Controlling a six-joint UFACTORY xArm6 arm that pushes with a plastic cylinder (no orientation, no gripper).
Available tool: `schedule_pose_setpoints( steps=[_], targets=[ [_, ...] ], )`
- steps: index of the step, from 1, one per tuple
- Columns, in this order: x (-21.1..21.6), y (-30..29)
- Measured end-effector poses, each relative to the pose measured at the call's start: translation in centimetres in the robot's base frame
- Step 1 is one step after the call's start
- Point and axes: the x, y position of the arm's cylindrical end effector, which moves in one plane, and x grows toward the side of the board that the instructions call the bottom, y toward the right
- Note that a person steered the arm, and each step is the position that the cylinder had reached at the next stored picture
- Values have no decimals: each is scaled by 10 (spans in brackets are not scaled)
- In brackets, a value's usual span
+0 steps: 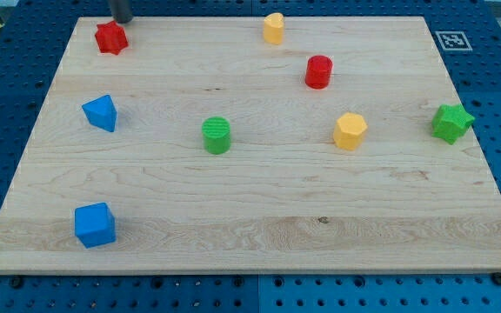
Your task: Place the red star diagonally to the blue triangle
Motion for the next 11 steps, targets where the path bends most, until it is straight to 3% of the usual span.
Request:
schedule_pose_setpoints(
  steps=[2, 3, 5, 8, 9, 11],
  targets=[
    [7, -49],
    [41, -47],
    [79, 9],
    [57, 22],
    [52, 67],
    [106, 100]
  ],
)
